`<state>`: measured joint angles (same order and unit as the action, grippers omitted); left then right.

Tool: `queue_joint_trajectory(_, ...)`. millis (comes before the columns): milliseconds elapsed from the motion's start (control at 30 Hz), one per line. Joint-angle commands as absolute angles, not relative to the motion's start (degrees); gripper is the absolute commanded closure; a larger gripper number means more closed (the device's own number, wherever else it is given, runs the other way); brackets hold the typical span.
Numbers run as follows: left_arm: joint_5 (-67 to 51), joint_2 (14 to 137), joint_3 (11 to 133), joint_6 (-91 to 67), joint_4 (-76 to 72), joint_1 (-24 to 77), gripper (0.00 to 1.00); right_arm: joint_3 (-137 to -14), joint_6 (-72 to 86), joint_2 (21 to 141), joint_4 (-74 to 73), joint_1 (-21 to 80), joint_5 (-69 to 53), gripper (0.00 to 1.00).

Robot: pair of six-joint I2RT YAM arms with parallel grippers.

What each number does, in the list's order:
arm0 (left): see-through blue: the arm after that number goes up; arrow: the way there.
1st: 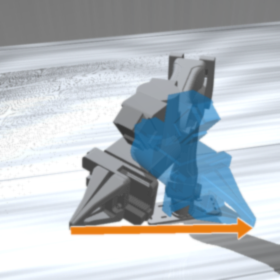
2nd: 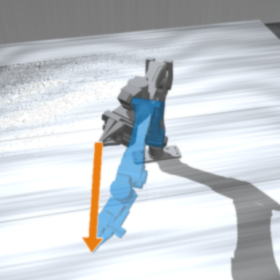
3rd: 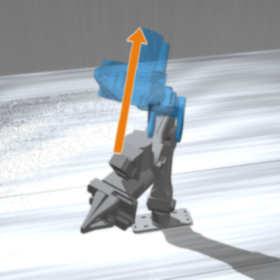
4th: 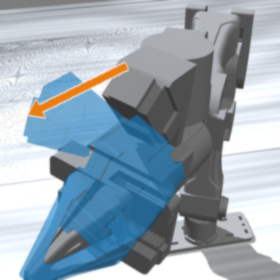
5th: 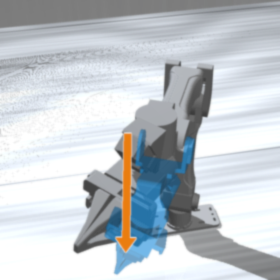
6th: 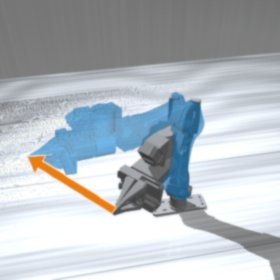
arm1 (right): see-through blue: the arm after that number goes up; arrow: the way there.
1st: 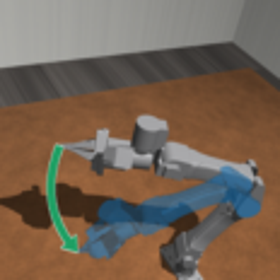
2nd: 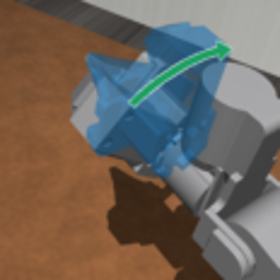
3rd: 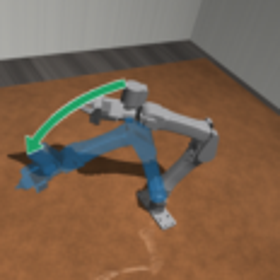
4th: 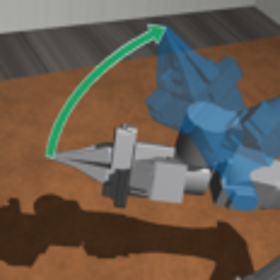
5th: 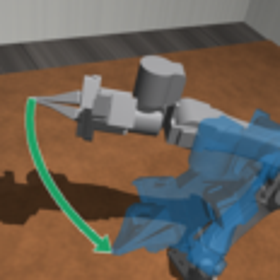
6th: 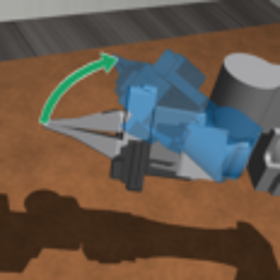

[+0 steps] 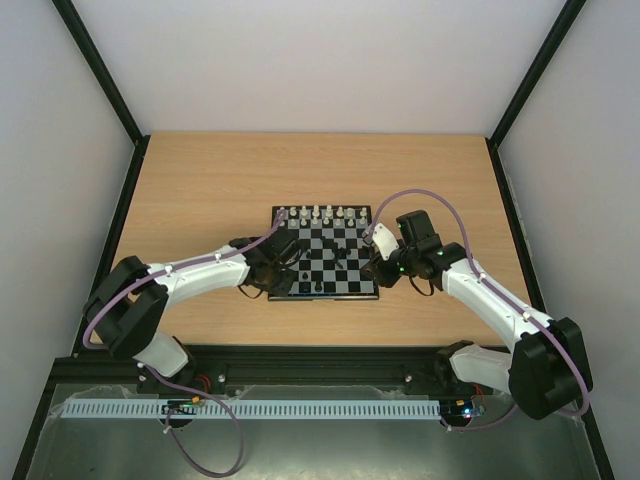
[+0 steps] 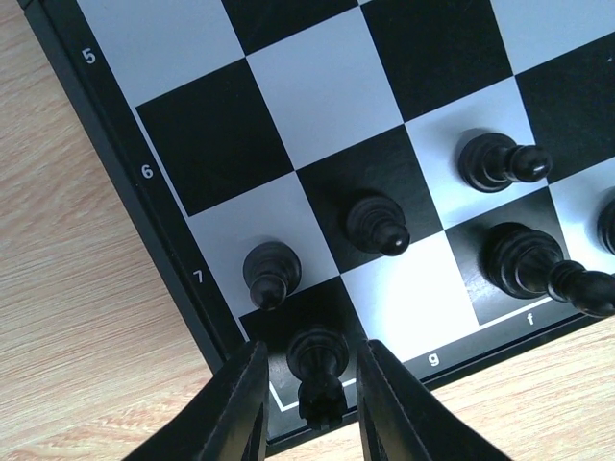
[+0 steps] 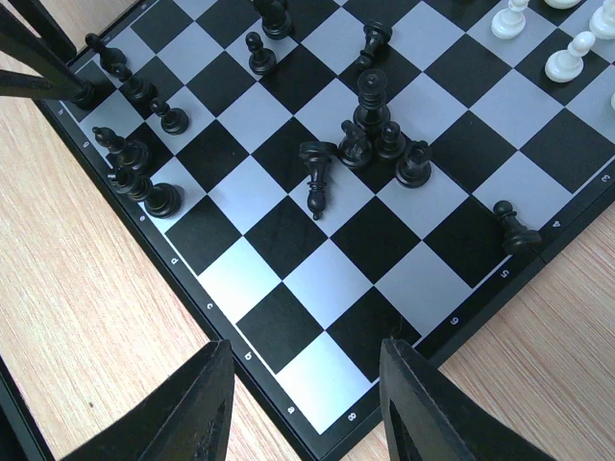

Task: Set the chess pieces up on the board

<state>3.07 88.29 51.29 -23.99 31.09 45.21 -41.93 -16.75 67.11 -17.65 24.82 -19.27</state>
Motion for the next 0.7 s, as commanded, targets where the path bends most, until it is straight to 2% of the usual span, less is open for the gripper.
queue_joint_trajectory(0, 3.86, 87.49, 52.13, -24.34, 33.74, 45.4, 0.69, -41.46, -17.42, 67.42, -18.24, 24.7, -20.39, 0.57)
queue_joint_trajectory(167, 3.92, 82.72, 55.88, -21.71, 36.52, 45.44, 0.61, -41.95, -16.97, 67.69, -18.65, 24.7, -21.82, 0.57)
queue_joint_trajectory(300, 7.32, 77.61, 57.21, -15.87, 34.94, 44.67, 0.45, -44.73, -17.26, 69.24, -21.66, 24.7, -22.46, 0.57)
queue_joint_trajectory(367, 8.3, 75.73, 56.86, -12.98, 32.95, 42.47, 0.42, -46.65, -18.23, 70.18, -23.29, 24.74, -23.08, 0.57)
queue_joint_trajectory(500, 7.49, 73.08, 55.12, -11.43, 28.28, 35.05, 0.4, -52.33, -20.9, 73.53, -27.17, 25.15, -21.88, 0.57)
queue_joint_trajectory(667, 3.72, 66.96, 45.77, -12.62, 17.16, 29.9, 0.39, -59.84, -22.56, 79.89, -30.72, 27.16, -19.48, 0.58)
